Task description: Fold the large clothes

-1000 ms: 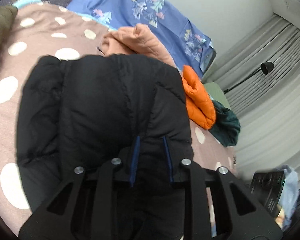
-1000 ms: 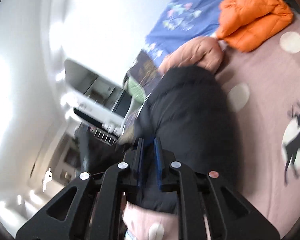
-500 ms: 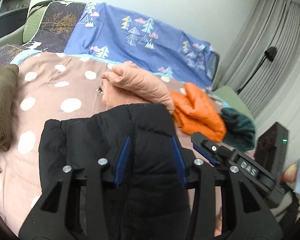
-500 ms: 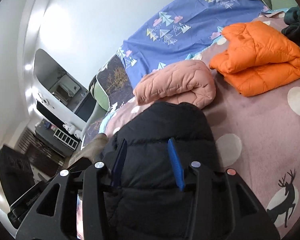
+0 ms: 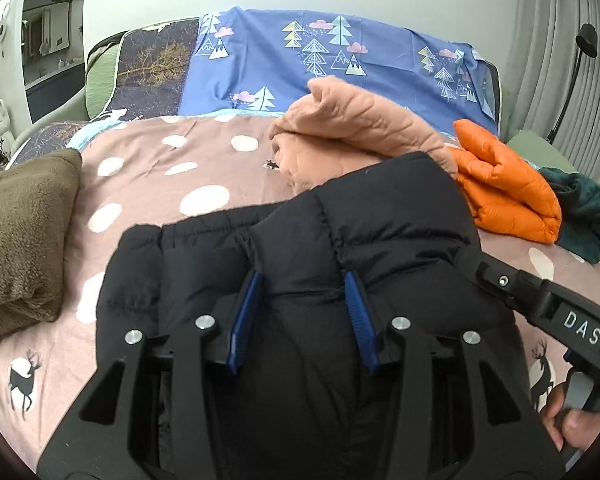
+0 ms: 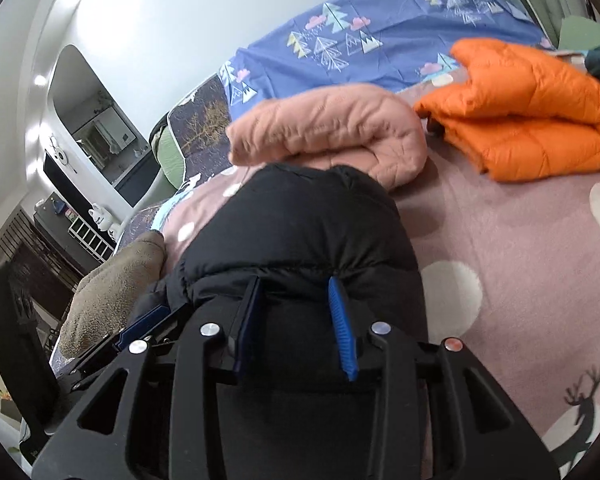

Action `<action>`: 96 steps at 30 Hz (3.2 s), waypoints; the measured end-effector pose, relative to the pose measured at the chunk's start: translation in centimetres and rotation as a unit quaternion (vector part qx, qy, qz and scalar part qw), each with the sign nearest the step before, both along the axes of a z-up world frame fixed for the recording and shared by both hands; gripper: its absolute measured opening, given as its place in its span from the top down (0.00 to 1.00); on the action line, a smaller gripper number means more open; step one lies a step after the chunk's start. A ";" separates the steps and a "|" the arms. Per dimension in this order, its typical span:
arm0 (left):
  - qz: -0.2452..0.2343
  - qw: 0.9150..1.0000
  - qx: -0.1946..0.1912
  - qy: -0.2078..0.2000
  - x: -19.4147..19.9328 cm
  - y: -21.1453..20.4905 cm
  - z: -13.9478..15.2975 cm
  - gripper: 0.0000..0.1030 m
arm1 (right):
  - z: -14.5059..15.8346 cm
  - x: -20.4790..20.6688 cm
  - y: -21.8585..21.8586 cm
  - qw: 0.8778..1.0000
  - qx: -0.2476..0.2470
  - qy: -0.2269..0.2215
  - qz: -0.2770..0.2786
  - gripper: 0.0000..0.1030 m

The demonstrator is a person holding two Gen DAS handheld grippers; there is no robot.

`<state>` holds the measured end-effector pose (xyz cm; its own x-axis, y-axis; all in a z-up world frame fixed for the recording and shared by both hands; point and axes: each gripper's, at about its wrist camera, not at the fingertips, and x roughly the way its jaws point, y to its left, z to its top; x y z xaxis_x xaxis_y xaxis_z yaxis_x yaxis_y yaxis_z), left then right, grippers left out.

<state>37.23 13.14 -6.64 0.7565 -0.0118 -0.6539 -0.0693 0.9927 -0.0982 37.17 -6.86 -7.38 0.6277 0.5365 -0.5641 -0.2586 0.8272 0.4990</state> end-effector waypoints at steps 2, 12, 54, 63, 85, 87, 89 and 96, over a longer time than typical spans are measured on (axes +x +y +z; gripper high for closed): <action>0.000 1.000 -0.008 0.002 0.2 0.4 -0.7 0.56 | -0.5 0.0 0.4 1.000 -0.013 -0.003 0.000 0.63; -0.002 0.999 -0.044 0.000 0.3 1.6 -3.4 0.55 | -1.7 -0.2 2.2 0.997 -0.071 -0.024 -0.004 0.63; 0.041 0.952 -0.301 0.033 -9.4 16.0 -4.3 0.18 | -2.6 -4.4 -8.3 0.991 0.078 0.107 0.033 0.23; -0.022 0.913 -0.404 0.056 -9.1 15.6 -6.7 0.14 | -4.6 -3.5 -6.6 0.976 0.128 0.161 0.069 0.21; -0.047 0.940 -0.319 0.114 -6.3 13.2 -8.9 0.02 | -6.5 -2.1 -3.0 0.964 0.119 0.171 0.165 0.01; -0.066 0.925 -0.355 0.118 -5.7 13.0 -9.2 0.02 | -6.6 -1.5 -2.5 0.963 0.127 0.169 0.167 0.01; -0.087 0.913 -0.378 0.125 -4.6 12.3 -9.6 0.02 | -6.7 -1.1 -2.0 0.962 0.135 0.172 0.162 0.01; -0.101 0.910 -0.385 0.117 -3.8 10.5 -9.6 0.26 | -5.2 -2.2 -1.3 0.975 0.094 0.138 0.148 0.33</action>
